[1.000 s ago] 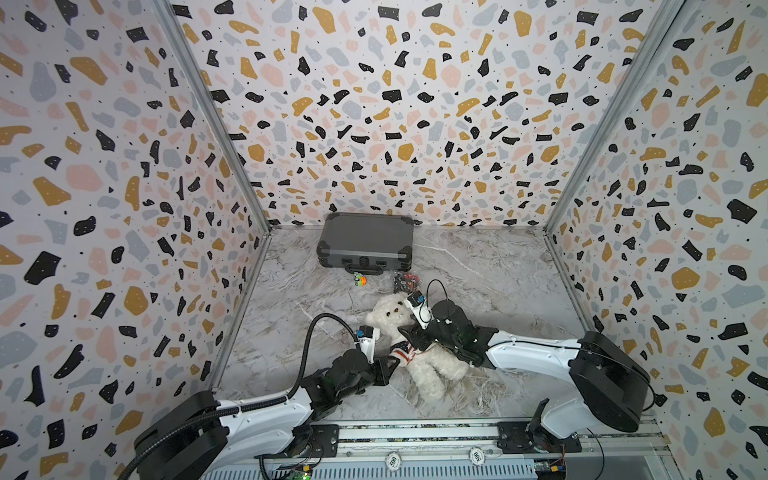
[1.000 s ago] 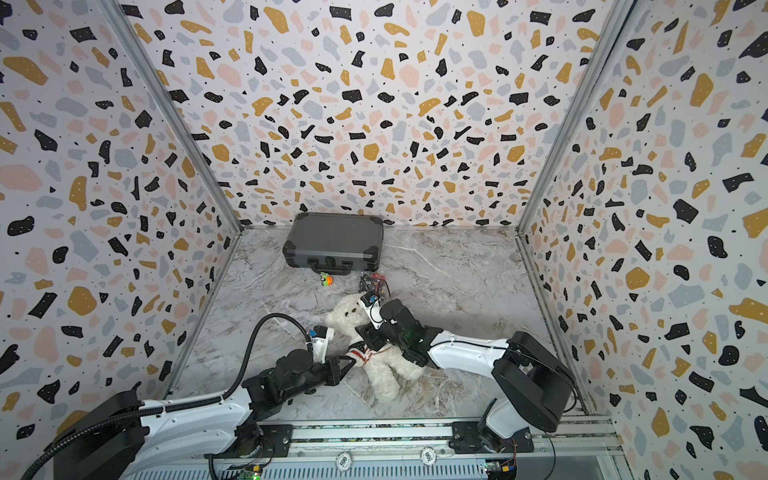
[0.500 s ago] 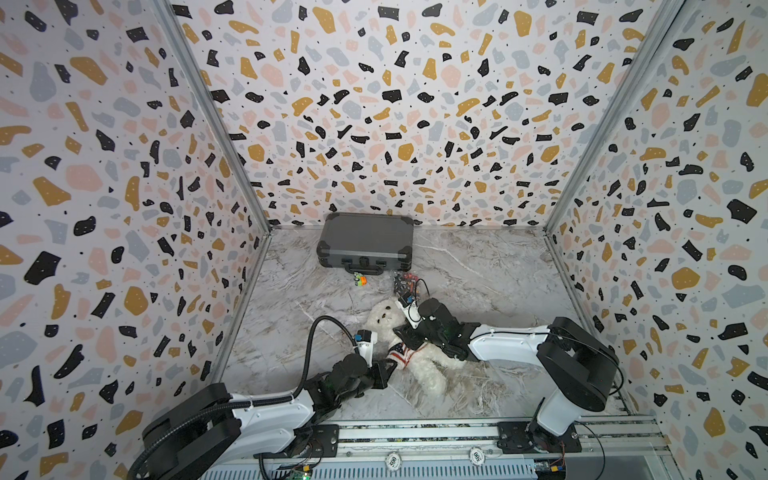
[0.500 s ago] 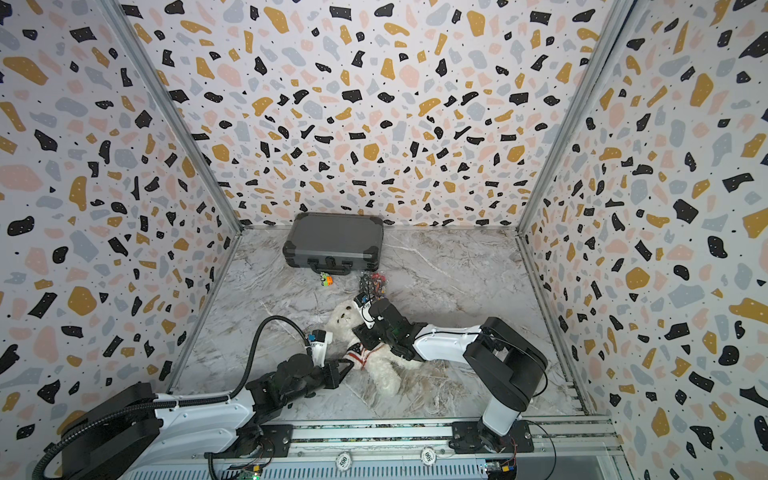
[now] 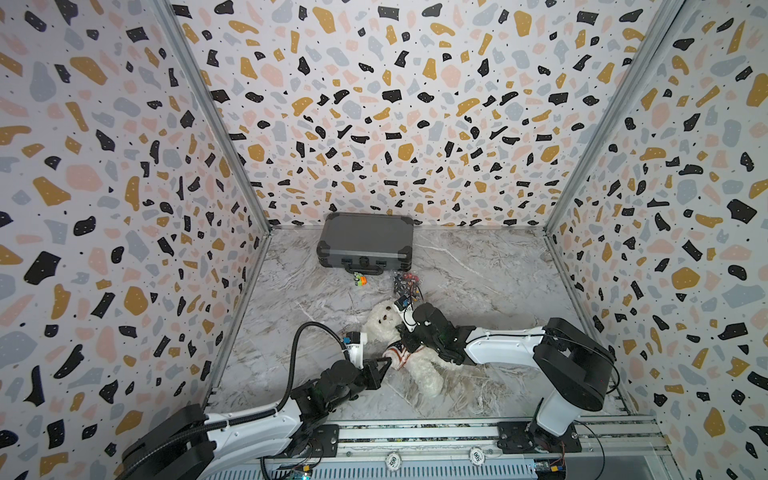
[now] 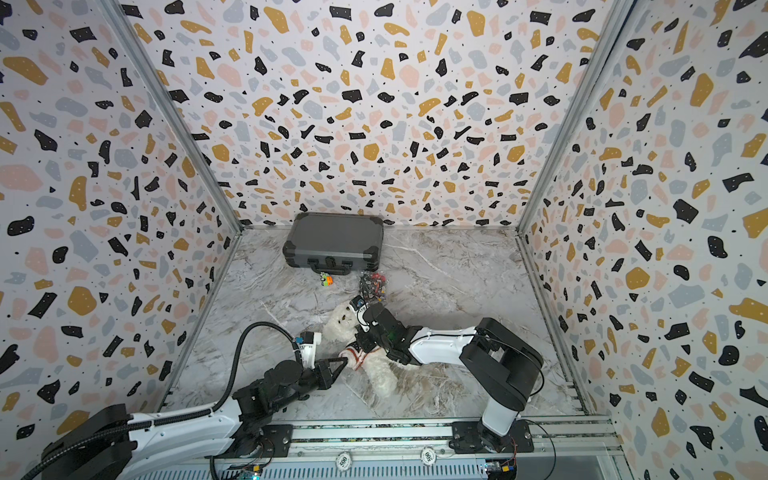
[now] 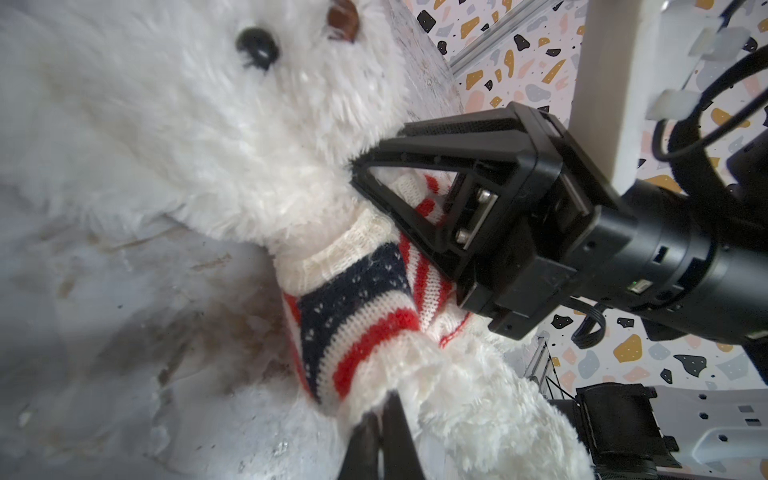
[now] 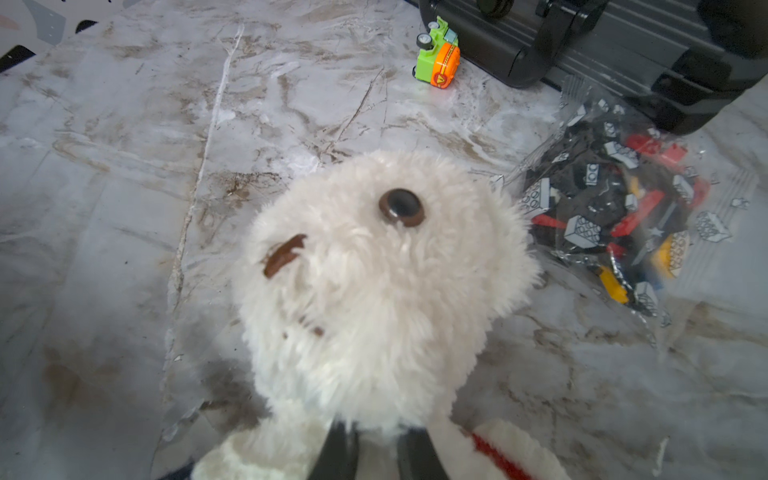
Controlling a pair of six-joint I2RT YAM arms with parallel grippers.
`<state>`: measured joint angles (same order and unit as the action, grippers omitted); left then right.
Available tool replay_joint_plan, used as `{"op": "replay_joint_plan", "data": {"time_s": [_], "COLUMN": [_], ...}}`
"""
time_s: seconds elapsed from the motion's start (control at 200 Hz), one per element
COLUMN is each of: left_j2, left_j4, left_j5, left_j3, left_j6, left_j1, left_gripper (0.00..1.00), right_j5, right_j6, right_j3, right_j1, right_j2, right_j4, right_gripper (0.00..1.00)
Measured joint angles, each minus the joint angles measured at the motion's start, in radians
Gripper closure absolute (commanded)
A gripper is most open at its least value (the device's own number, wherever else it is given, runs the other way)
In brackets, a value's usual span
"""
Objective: Dress the teddy bear
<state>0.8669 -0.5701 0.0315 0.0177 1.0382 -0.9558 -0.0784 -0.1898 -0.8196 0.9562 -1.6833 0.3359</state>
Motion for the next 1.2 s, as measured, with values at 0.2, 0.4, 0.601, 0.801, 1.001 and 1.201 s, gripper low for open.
{"op": "replay_joint_plan", "data": {"time_s": [0.2, 0.4, 0.601, 0.801, 1.001, 1.201], "left_j2": [-0.135, -0.159, -0.101, -0.086, -0.110, -0.121], "left_j4": [0.092, 0.086, 0.040, -0.009, -0.046, -0.063], "left_j5": [-0.003, -0.019, -0.017, -0.011, -0.011, -0.011], "left_j3": [-0.004, -0.010, -0.010, -0.010, -0.010, -0.010], "left_j6": [0.007, 0.029, 0.061, 0.126, 0.191, 0.237], "left_j1": [-0.002, -0.014, -0.016, -0.016, -0.016, -0.016], "left_gripper": [1.00, 1.00, 1.00, 1.00, 1.00, 1.00], "right_j5": [0.001, 0.014, 0.030, 0.026, 0.014, 0.003], "right_j6": [0.017, 0.055, 0.064, 0.063, 0.068, 0.083], "right_j3": [0.055, 0.213, 0.309, 0.366, 0.380, 0.391], "right_j1": [0.005, -0.015, -0.006, 0.077, 0.156, 0.159], "right_j2": [0.060, 0.227, 0.423, 0.563, 0.546, 0.464], "right_j4": [0.036, 0.126, 0.130, 0.109, 0.090, 0.109], "right_gripper": [0.70, 0.49, 0.38, 0.36, 0.34, 0.36]}}
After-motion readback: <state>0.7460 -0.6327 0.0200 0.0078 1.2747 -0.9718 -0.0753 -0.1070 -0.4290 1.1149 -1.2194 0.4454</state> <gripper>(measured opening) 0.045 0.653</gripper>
